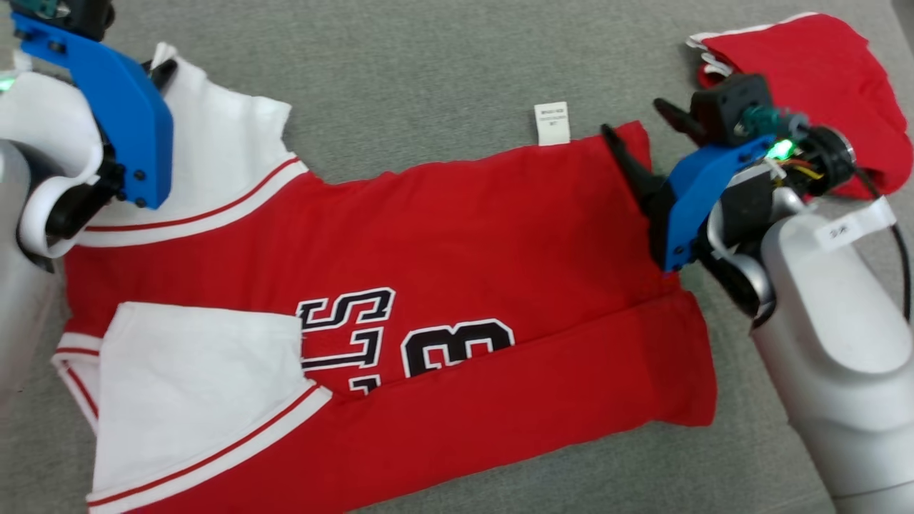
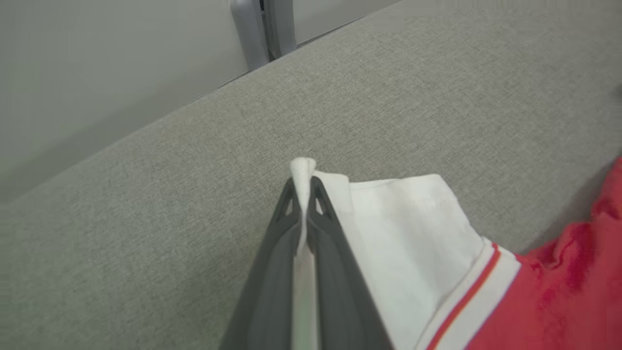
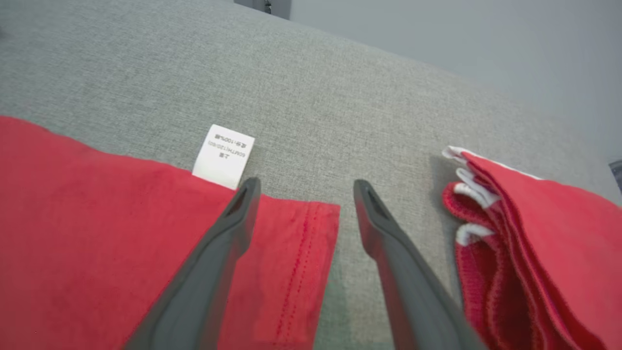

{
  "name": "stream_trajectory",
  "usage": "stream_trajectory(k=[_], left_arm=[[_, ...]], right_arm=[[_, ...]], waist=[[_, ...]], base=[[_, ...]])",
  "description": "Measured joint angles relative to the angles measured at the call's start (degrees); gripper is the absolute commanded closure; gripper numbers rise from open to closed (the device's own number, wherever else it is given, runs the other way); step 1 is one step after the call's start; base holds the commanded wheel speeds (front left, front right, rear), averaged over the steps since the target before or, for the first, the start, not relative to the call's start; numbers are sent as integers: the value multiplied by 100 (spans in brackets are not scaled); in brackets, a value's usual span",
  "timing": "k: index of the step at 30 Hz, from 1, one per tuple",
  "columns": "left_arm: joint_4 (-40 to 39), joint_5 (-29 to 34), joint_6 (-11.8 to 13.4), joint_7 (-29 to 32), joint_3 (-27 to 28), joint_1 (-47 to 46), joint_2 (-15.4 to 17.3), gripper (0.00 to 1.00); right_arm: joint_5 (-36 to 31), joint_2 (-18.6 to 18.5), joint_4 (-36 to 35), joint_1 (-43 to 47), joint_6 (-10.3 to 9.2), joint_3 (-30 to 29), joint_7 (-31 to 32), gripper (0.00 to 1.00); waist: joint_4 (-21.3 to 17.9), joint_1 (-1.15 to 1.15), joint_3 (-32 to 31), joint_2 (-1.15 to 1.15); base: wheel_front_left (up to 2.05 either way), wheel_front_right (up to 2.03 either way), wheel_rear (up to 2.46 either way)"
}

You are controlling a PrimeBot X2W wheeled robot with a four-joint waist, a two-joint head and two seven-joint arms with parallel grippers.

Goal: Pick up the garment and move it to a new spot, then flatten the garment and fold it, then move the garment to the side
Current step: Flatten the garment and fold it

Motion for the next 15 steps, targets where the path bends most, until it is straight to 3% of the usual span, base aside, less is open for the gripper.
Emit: stream_trajectory(k=[11,12,13,15], left_arm=[[-365,-282,-22,-587,-250,-105,-12,100],[-372,-297,-22,-636,-257,-105,-4,100],[-374,-301,-22,-693,-260,-105,-8,100],[-365,-341,-22,-778,-260,-105,-10,100]], right_arm=[[425,-224,748,-270,-1,-485,991,0],[479,-225,771,-271,-1,-517,1053,17],[536,-225,787,-272,0,-545,1102,50],[650,-221,826,-281,0,-638,1181,69]], waist=[[523,0,-18,0],[549,0,-22,0],[571,0,-27,0],[604,0,-41,0]], base=[[0,0,0],[0,0,0],[0,0,0],[0,0,0]])
